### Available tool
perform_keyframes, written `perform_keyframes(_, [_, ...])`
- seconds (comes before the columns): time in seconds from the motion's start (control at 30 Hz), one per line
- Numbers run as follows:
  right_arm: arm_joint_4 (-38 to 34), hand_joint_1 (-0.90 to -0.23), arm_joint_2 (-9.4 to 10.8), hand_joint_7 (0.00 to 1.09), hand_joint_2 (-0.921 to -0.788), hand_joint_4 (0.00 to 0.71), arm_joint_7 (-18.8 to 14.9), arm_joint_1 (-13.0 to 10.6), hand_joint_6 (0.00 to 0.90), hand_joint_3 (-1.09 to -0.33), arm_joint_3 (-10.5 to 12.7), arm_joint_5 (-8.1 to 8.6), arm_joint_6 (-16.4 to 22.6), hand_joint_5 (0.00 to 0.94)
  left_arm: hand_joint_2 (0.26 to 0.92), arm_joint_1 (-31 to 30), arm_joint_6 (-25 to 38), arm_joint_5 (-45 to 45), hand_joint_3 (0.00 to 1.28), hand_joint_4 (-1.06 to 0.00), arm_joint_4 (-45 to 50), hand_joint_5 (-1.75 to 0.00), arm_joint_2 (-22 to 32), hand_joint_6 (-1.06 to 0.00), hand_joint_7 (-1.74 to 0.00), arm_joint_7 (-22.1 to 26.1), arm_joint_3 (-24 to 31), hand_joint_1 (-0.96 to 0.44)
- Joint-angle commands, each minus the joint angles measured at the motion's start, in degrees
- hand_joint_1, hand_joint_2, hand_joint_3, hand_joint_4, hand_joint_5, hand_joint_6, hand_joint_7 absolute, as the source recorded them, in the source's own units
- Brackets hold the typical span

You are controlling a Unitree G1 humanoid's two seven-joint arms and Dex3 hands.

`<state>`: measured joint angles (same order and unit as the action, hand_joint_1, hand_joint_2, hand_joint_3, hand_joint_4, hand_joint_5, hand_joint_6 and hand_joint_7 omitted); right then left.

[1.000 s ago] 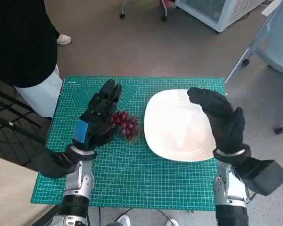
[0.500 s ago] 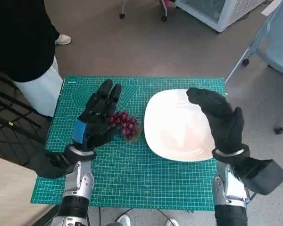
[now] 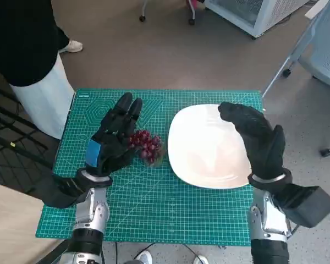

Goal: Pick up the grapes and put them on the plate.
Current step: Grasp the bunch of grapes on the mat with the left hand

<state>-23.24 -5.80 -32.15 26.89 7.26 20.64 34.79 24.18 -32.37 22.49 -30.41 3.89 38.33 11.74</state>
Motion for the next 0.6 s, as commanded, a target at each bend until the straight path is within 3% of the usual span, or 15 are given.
perform_keyframes(0.03, [0.3, -0.464, -0.4, 0.44, -0.921, 0.196, -0.4, -0.9, -0.001, -0.567, 0.3, 0.55, -1.0, 0.0, 0.921, 0.7, -1.3, -10.0, 0.16, -0.11, 3.2, 0.0, 6.5, -0.22, 0.0, -4.9, -1.1, -0.53])
perform_keyframes(0.2, [0.5, -0.461, -0.6, 0.44, -0.921, 0.196, -0.5, -0.9, -0.001, -0.568, 0.4, 0.58, -1.0, 0.0, 0.912, -0.5, 2.4, -28.2, 0.06, -0.02, 11.9, 0.0, 16.0, -0.1, 0.0, -11.2, -3.5, -0.63])
perform_keyframes(0.33, [0.4, -0.457, -0.7, 0.44, -0.921, 0.197, -0.4, -0.8, -0.001, -0.569, 0.5, 0.5, -0.8, 0.001, 0.867, -2.1, 10.1, -42.8, 0.02, 0.0, 21.5, 0.0, 20.9, -0.03, 0.0, -14.3, -5.7, -0.69])
perform_keyframes(0.6, [-0.2, -0.45, -0.7, 0.44, -0.921, 0.197, -0.3, -0.3, -0.001, -0.571, 0.5, 0.3, -0.5, 0.001, 0.723, -3.6, 27.9, -58.9, 0.0, 0.0, 33.5, 0.0, 21.1, -0.03, -0.01, -13.3, -10.2, -0.64])
